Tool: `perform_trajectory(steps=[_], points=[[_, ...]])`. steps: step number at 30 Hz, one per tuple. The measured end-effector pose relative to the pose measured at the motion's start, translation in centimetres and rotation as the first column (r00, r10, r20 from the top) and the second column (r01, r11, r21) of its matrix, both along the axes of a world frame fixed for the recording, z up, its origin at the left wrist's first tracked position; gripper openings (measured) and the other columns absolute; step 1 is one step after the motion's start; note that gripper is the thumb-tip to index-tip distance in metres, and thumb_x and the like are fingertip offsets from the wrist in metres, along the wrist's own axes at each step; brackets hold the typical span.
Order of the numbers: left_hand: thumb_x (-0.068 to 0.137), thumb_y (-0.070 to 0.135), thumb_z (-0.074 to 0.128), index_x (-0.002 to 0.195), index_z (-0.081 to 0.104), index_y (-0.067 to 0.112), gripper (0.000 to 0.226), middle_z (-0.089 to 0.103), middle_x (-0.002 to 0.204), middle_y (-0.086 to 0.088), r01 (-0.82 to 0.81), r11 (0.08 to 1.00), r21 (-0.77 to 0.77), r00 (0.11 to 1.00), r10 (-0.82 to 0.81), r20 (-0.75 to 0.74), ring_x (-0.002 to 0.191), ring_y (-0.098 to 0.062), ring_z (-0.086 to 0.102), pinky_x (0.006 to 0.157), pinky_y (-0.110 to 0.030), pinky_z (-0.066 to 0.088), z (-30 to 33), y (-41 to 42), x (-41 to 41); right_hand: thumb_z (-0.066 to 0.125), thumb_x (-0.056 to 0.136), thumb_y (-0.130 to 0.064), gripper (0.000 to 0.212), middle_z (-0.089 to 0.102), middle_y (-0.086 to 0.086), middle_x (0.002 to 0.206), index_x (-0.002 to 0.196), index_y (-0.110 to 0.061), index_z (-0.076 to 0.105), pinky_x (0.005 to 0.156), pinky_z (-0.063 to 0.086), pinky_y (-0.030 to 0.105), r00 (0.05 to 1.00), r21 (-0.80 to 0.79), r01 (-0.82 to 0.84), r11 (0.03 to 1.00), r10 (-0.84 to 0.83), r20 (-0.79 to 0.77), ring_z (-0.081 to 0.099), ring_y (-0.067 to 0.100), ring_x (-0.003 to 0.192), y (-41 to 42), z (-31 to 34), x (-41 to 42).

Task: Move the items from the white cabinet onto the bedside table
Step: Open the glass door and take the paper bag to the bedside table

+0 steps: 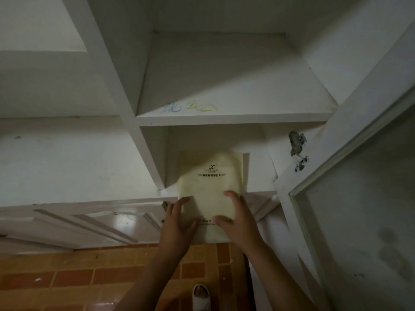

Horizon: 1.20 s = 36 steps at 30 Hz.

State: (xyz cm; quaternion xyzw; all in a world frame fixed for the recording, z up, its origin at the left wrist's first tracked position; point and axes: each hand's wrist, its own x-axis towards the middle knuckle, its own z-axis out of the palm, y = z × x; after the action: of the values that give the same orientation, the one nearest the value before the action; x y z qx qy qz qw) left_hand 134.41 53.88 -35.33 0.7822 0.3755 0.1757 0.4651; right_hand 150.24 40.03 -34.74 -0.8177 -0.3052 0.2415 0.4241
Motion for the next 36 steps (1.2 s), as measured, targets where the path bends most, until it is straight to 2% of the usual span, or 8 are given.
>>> perform_trajectory(steps=[4, 7, 13, 19, 22, 24, 29, 36], points=[[0.089, 0.026, 0.074, 0.134, 0.045, 0.047, 0.057, 0.046, 0.132, 0.009, -0.022, 1.0, -0.006, 1.0, 0.022, 0.005, 0.111, -0.016, 0.056, 0.079, -0.032, 0.061, 0.1, -0.8, -1.5, 0.08, 0.085, -0.041, 0.074, 0.04, -0.017, 0.138, 0.145, -0.046, 0.037, 0.092, 0.06, 0.036, 1.0, -0.016, -0.004, 1.0, 0.004, 0.012, 0.052, 0.011, 0.124, -0.8, -0.1, -1.5], [0.091, 0.025, 0.073, 0.135, 0.046, 0.043, 0.055, 0.047, 0.129, 0.01, -0.019, 1.0, 0.011, 1.0, 0.018, 0.01, 0.106, -0.004, 0.055, 0.07, -0.016, 0.055, 0.7, -1.5, -2.8, 0.08, 0.086, -0.042, 0.073, 0.04, -0.017, 0.137, 0.145, -0.045, 0.037, 0.09, 0.06, 0.034, 0.999, -0.02, -0.02, 1.0, 0.021, 0.029, 0.054, 0.009, 0.12, -1.5, 0.2, -2.8], [0.09, 0.022, 0.074, 0.14, 0.049, 0.029, 0.057, 0.049, 0.126, 0.01, -0.015, 0.998, 0.06, 0.999, 0.013, 0.037, 0.11, 0.008, 0.05, 0.077, -0.007, 0.047, 2.0, -2.9, -6.2, 0.08, 0.085, -0.042, 0.071, 0.041, -0.018, 0.135, 0.143, -0.045, 0.038, 0.086, 0.059, 0.027, 0.997, -0.02, -0.042, 0.999, 0.044, 0.064, 0.055, 0.008, 0.117, -2.3, 1.8, -5.4], [0.088, 0.019, 0.076, 0.136, 0.045, 0.04, 0.06, 0.048, 0.122, 0.013, -0.069, 0.992, 0.11, 0.994, 0.058, 0.095, 0.111, 0.011, 0.049, 0.077, -0.003, 0.044, 3.4, -3.8, -12.4, 0.08, 0.086, -0.036, 0.069, 0.041, -0.017, 0.134, 0.143, -0.041, 0.042, 0.079, 0.052, 0.015, 0.989, -0.004, -0.117, 0.993, 0.117, 0.095, 0.053, 0.007, 0.118, -2.2, 4.3, -10.9], [0.089, 0.017, 0.076, 0.134, 0.045, 0.042, 0.06, 0.049, 0.121, 0.016, -0.109, 0.986, 0.123, 0.986, 0.092, 0.137, 0.11, 0.008, 0.05, 0.078, -0.004, 0.043, 3.6, -4.1, -15.2, 0.081, 0.085, -0.038, 0.07, 0.041, -0.019, 0.133, 0.143, -0.039, 0.043, 0.08, 0.05, 0.013, 0.983, -0.012, -0.148, 0.989, 0.148, 0.112, 0.051, 0.005, 0.117, -2.1, 5.1, -13.3], [0.09, 0.019, 0.075, 0.133, 0.044, 0.045, 0.059, 0.048, 0.123, 0.019, -0.209, 0.969, 0.13, 0.968, 0.186, 0.17, 0.11, 0.008, 0.049, 0.078, -0.006, 0.045, 5.3, -4.9, -21.8, 0.082, 0.084, -0.039, 0.071, 0.042, -0.02, 0.133, 0.144, -0.04, 0.043, 0.083, 0.053, 0.016, 0.955, -0.005, -0.249, 0.969, 0.246, 0.165, 0.051, 0.004, 0.118, -1.4, 7.2, -18.9], [0.092, 0.025, 0.072, 0.138, 0.045, 0.039, 0.055, 0.05, 0.125, 0.011, -0.299, 0.938, 0.174, 0.942, 0.262, 0.209, 0.109, 0.0, 0.052, 0.08, -0.02, 0.05, 6.6, -5.0, -28.5, 0.084, 0.081, -0.041, 0.072, 0.044, -0.017, 0.135, 0.142, -0.041, 0.045, 0.085, 0.046, 0.011, 0.927, 0.016, -0.333, 0.943, 0.324, 0.189, 0.051, 0.005, 0.12, 0.3, 9.0, -24.2], [0.093, 0.028, 0.071, 0.138, 0.052, 0.029, 0.049, 0.055, 0.127, 0.009, -0.525, 0.806, 0.273, 0.849, 0.473, 0.235, 0.108, -0.012, 0.057, 0.083, -0.037, 0.055, 9.5, -5.8, -43.0, 0.082, 0.082, -0.043, 0.07, 0.044, -0.017, 0.129, 0.142, -0.042, 0.045, 0.087, 0.054, 0.026, 0.821, 0.045, -0.535, 0.844, 0.507, 0.262, 0.051, 0.007, 0.114, 3.8, 12.5, -37.4]])
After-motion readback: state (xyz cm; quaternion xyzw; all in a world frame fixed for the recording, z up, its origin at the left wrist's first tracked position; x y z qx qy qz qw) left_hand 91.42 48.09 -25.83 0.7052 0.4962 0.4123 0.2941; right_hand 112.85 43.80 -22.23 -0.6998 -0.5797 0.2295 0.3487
